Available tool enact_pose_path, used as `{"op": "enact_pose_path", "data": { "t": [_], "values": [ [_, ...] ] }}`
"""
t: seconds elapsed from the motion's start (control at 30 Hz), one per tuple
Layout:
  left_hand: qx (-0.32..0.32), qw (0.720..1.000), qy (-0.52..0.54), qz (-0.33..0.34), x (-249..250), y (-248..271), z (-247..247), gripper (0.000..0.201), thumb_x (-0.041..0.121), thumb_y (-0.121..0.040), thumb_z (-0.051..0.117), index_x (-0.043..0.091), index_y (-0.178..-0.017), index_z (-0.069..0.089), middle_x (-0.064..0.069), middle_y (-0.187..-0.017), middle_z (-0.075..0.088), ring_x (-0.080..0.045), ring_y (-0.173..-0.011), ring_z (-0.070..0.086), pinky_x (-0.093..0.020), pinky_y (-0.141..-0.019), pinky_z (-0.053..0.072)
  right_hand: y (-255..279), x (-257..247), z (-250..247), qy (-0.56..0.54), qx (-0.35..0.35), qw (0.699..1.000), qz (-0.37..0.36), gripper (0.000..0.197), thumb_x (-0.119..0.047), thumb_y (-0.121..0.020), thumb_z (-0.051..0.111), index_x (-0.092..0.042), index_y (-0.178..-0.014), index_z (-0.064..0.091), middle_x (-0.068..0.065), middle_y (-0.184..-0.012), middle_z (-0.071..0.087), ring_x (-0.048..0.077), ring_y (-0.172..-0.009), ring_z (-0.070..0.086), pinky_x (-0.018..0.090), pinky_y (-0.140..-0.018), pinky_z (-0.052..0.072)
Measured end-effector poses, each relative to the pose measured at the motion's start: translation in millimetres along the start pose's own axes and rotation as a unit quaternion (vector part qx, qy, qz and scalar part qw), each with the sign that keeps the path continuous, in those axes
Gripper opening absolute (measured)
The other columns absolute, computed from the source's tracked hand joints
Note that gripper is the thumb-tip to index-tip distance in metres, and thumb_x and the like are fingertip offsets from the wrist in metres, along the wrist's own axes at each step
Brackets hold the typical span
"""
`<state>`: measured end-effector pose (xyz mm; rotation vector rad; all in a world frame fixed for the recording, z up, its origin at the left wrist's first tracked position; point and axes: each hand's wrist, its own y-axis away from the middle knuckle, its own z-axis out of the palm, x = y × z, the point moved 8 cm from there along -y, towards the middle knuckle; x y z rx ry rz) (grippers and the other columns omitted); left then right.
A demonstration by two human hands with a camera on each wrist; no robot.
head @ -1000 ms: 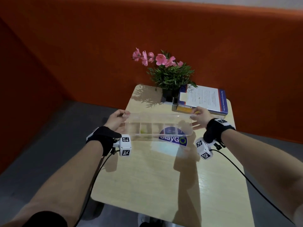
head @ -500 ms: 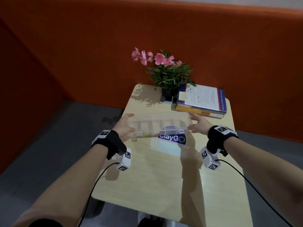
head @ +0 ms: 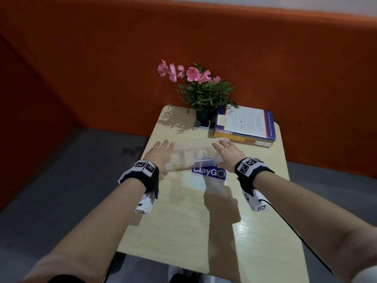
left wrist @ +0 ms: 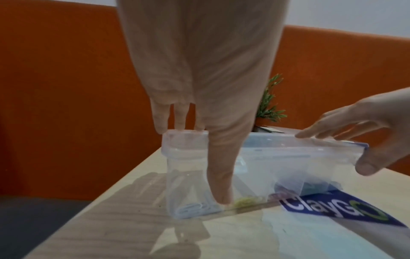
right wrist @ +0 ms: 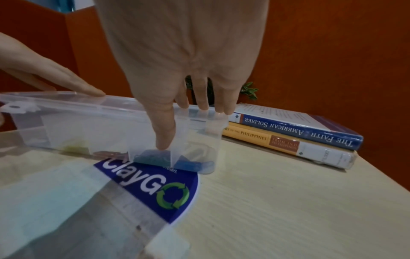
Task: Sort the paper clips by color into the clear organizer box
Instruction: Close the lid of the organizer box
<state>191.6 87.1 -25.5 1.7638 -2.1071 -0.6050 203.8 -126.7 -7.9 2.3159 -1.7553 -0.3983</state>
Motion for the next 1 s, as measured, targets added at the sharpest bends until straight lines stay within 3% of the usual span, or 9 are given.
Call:
{"op": "enact_pose_path", "data": {
  "t": [0.07,0.17,0.3,0.53,0.7,0.8,0.9,1.0],
  "values": [
    [0.015,1.0,-0.013,0.002,-0.3,0.6,-5.8,0.112,0.024,-0.075,0.079,0.017,-0.154,0.001,-0.007,-0.164,0.004,-0.031,-0.149,0.011,-0.042,-0.118,0.03,-3.6,0.2,-5.2,0.01,0.001,1.0,0.001,0.075,-0.019,-0.082,0.067,-0.018,-0.146,0.028,0.012,-0.15,0.03,0.031,-0.138,0.028,0.041,-0.112,0.034],
    [0.048,0.999,-0.018,-0.016,4.5,1.4,-13.1,0.108,0.019,-0.067,0.083,0.016,-0.15,0.014,-0.006,-0.151,0.026,-0.03,-0.134,0.031,-0.041,-0.1,0.046,-9.6,-0.6,-10.7,0.024,-0.005,1.0,-0.001,0.075,-0.019,-0.079,0.071,-0.019,-0.142,0.031,0.01,-0.143,0.037,0.031,-0.13,0.035,0.041,-0.107,0.038],
    [0.042,0.997,-0.029,-0.051,10.8,-0.7,-17.4,0.102,0.01,-0.066,0.082,0.017,-0.146,0.019,-0.005,-0.145,0.028,-0.03,-0.128,0.033,-0.038,-0.089,0.047,-13.1,-1.1,-9.0,0.026,-0.013,1.0,0.005,0.075,-0.013,-0.076,0.072,-0.017,-0.14,0.033,0.01,-0.14,0.038,0.032,-0.127,0.036,0.042,-0.104,0.041],
    [0.077,0.993,-0.045,-0.081,11.9,-6.8,-14.6,0.086,0.008,-0.07,0.073,0.018,-0.14,0.024,-0.005,-0.14,0.031,-0.029,-0.123,0.035,-0.037,-0.086,0.044,-15.2,-3.3,-1.3,0.024,0.032,0.999,0.022,0.065,0.0,-0.078,0.066,-0.017,-0.132,0.036,0.01,-0.141,0.036,0.032,-0.128,0.035,0.04,-0.1,0.045],
    [0.083,0.992,-0.029,-0.086,8.6,-7.4,-12.1,0.092,0.008,-0.07,0.072,0.019,-0.145,0.019,-0.006,-0.141,0.031,-0.029,-0.125,0.035,-0.041,-0.095,0.042,-15.6,-0.7,2.2,-0.004,0.055,0.998,0.03,0.069,0.001,-0.078,0.066,-0.018,-0.137,0.034,0.009,-0.145,0.034,0.03,-0.135,0.032,0.039,-0.109,0.038],
    [0.07,0.994,-0.006,-0.087,7.7,-9.7,-7.3,0.107,0.03,-0.07,0.079,0.016,-0.15,0.009,-0.008,-0.146,0.026,-0.031,-0.132,0.03,-0.045,-0.104,0.036,-18.1,1.3,3.9,-0.024,0.05,0.998,0.023,0.079,0.001,-0.078,0.065,-0.021,-0.143,0.026,0.008,-0.154,0.024,0.029,-0.143,0.023,0.041,-0.117,0.03],
    [0.053,0.996,0.024,-0.074,8.8,-5.1,-5.6,0.115,0.044,-0.073,0.076,0.013,-0.153,-0.001,-0.009,-0.157,0.014,-0.034,-0.142,0.018,-0.049,-0.115,0.025,-4.0,5.0,-5.7,-0.057,0.045,0.997,0.027,0.077,0.0,-0.085,0.054,-0.024,-0.149,0.018,0.002,-0.16,0.014,0.027,-0.148,0.013,0.048,-0.12,0.018],
    [0.035,0.996,0.048,-0.072,3.5,-4.3,-2.2,0.119,0.037,-0.075,0.077,0.016,-0.153,-0.011,-0.005,-0.164,-0.01,-0.034,-0.15,-0.005,-0.057,-0.119,0.007,22.1,24.3,-14.8,-0.161,0.103,0.979,0.075,0.067,-0.005,-0.089,0.051,-0.023,-0.148,0.025,0.006,-0.159,0.018,0.029,-0.145,0.021,0.046,-0.118,0.024]
  ]
}}
